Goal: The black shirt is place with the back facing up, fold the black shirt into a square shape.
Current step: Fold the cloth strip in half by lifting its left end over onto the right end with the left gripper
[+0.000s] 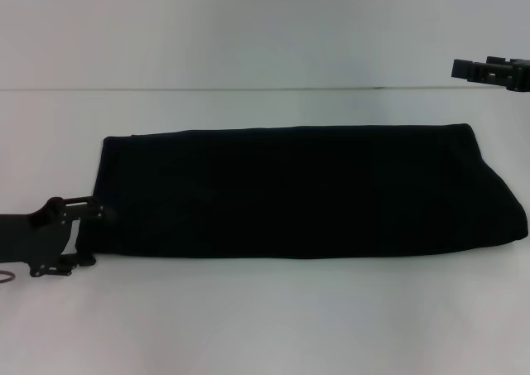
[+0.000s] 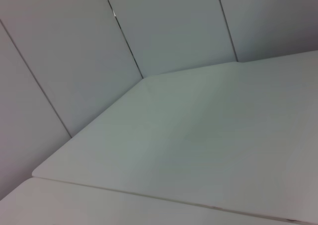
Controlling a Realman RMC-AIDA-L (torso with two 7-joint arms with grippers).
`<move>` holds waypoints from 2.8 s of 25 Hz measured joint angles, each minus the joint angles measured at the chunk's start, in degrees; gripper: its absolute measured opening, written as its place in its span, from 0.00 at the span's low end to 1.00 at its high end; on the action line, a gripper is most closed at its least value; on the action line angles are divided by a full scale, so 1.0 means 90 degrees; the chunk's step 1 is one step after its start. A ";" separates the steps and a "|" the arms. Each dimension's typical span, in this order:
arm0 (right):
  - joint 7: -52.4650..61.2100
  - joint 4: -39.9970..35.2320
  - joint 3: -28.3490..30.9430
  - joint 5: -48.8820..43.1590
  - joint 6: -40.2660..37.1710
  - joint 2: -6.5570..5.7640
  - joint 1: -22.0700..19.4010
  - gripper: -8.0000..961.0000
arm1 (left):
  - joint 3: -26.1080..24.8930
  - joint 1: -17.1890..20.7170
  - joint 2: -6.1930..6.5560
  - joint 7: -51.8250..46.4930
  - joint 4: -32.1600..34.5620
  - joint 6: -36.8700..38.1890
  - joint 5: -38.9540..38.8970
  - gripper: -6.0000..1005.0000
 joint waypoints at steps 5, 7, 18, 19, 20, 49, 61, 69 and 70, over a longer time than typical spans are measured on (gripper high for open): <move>-0.0008 0.0005 0.0000 0.0000 0.0009 0.0000 -0.0001 0.97 | -0.0010 0.0018 -0.0018 0.0047 -0.0044 -0.0019 -0.0015 0.84; -0.0014 0.0005 0.0000 0.0000 0.0009 0.0000 -0.0001 0.97 | -0.0017 0.0012 -0.0019 0.0073 -0.0109 -0.0067 -0.0014 0.84; -0.0003 -0.0002 -0.0002 0.0000 0.0005 0.0000 -0.0011 0.97 | 0.0011 -0.0042 0.0000 0.0175 -0.0167 -0.0207 -0.0019 0.84; -0.0004 -0.0003 -0.0001 0.0000 0.0004 0.0000 -0.0011 0.97 | 0.0014 -0.0046 0.0001 0.0196 -0.0169 -0.0227 -0.0017 0.84; -0.0006 -0.0004 -0.0001 0.0000 0.0004 0.0000 -0.0011 0.97 | 0.0015 -0.0050 0.0002 0.0212 -0.0174 -0.0244 -0.0016 0.84; -0.0032 -0.0021 -0.0011 0.0000 0.0093 0.0000 -0.0001 0.97 | 0.0015 -0.0121 0.0026 0.0419 -0.0258 -0.0464 -0.0059 0.80; -0.0010 -0.0019 -0.0018 0.0000 0.0168 0.0000 -0.0001 0.97 | -0.0012 -0.0097 0.0020 0.0985 -0.0265 -0.0619 -0.0089 0.64; -0.0020 0.0002 -0.0011 0.0000 0.0183 0.0000 0.0004 0.97 | 0.0009 -0.0110 0.0023 0.1105 -0.0265 -0.0619 -0.0052 0.41; -0.0020 0.0008 -0.0010 0.0000 0.0187 0.0000 0.0004 0.97 | 0.0010 -0.0113 0.0025 0.1138 -0.0265 -0.0614 -0.0053 0.37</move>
